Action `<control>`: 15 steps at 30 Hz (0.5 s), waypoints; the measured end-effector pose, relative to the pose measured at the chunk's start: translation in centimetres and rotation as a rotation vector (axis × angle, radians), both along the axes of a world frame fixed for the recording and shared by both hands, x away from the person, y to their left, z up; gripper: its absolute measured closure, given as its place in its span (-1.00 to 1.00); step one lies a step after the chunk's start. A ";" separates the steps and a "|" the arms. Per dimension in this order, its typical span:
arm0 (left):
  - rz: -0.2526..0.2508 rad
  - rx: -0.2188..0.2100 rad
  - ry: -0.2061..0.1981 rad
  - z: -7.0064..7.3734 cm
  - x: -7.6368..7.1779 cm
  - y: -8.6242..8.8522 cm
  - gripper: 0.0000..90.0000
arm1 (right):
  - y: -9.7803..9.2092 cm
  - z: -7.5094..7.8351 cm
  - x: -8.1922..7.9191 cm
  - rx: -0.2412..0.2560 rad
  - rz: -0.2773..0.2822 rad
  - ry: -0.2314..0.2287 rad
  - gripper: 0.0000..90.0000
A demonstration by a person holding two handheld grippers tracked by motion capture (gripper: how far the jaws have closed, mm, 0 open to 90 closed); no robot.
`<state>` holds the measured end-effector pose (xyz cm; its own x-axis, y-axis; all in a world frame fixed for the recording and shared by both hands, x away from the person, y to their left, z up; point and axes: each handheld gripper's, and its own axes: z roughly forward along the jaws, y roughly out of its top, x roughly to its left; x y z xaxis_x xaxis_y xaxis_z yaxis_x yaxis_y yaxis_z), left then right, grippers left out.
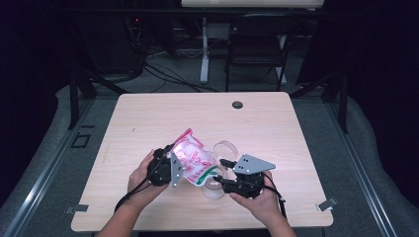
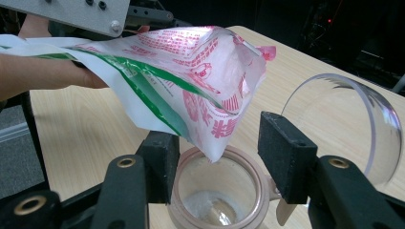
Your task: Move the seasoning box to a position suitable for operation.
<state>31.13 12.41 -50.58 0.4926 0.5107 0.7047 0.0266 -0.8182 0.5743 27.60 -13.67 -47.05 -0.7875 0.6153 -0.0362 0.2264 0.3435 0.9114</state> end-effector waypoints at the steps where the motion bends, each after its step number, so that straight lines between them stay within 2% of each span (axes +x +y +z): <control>1: 0.002 0.001 -0.001 0.0 0.0 0.0 0.28 | 0.0 0.0 0.0 -0.001 0.000 0.002 0.10; 15: 0.010 0.024 -0.031 0.2 -0.2 0.1 0.28 | 0.0 -0.2 0.0 -0.004 -0.003 0.002 0.10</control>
